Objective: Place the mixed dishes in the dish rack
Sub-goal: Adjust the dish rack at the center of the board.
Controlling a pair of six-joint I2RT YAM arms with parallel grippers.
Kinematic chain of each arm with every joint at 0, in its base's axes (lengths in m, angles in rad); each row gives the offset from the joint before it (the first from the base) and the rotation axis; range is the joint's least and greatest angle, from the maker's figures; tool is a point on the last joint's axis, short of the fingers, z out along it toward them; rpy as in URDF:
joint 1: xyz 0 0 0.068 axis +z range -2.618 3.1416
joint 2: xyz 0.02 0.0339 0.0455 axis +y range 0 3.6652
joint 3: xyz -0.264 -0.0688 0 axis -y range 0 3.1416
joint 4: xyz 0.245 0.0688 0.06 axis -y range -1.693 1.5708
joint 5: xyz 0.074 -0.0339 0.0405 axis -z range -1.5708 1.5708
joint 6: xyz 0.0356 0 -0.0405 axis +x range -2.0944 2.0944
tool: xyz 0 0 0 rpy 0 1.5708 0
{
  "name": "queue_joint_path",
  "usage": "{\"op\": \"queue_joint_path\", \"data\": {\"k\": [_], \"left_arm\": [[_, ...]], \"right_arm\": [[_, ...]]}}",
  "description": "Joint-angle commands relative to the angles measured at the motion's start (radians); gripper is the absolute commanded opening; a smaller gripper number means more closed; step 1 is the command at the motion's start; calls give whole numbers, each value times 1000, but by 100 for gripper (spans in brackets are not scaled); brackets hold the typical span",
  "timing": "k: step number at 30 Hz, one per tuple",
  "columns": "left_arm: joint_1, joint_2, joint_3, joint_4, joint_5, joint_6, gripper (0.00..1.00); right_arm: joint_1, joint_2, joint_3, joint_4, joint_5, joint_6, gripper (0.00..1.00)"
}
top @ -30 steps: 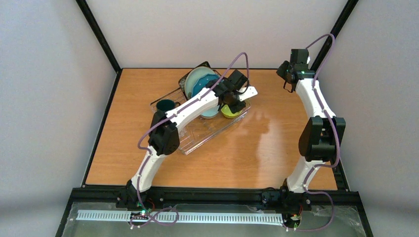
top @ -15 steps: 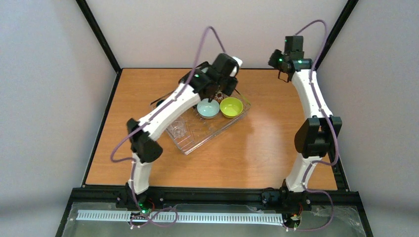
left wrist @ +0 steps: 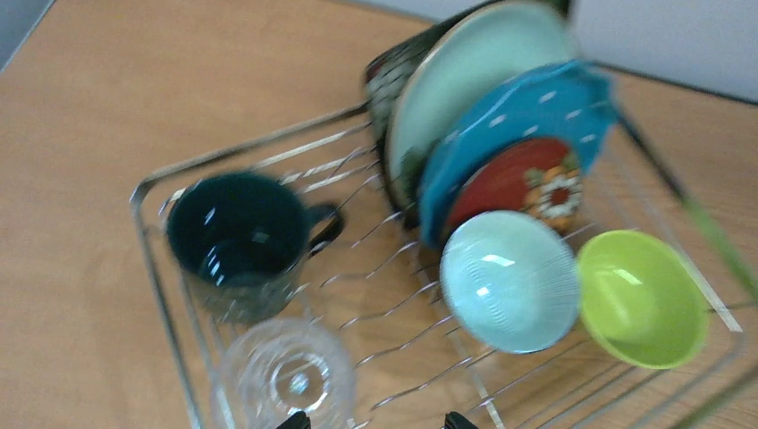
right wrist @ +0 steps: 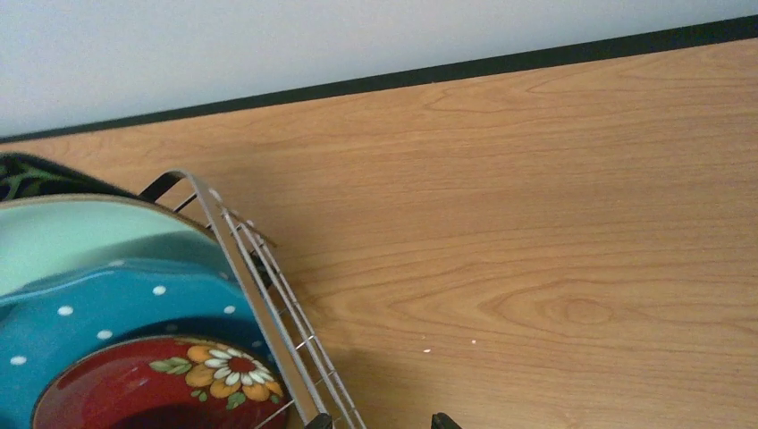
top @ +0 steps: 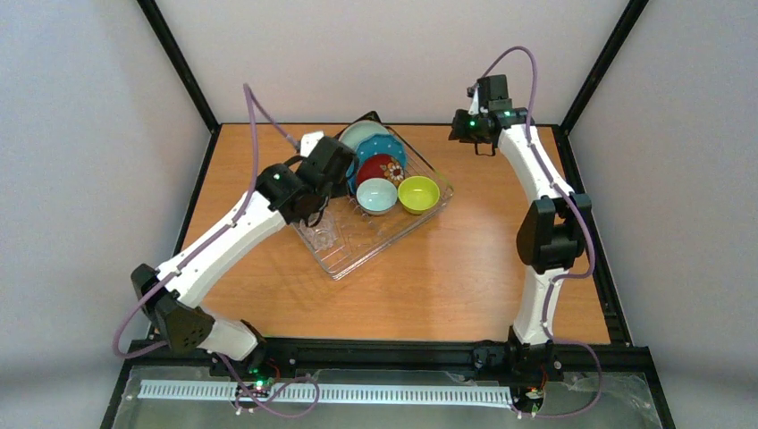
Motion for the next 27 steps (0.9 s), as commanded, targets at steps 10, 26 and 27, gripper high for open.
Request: {"op": "queue_joint_path", "data": {"k": [10,26,27], "left_arm": [[31,-294,-443,42,31,-449,85],[35,-399,-680,95,62,-566,85],[35,-398,-689,101,64,-567,85]], "right_arm": [[102,96,11,-5,-4,-117,63],[132,189,77,-14,18,-145,63],[132,194,82,-16,19,-146,63]]}}
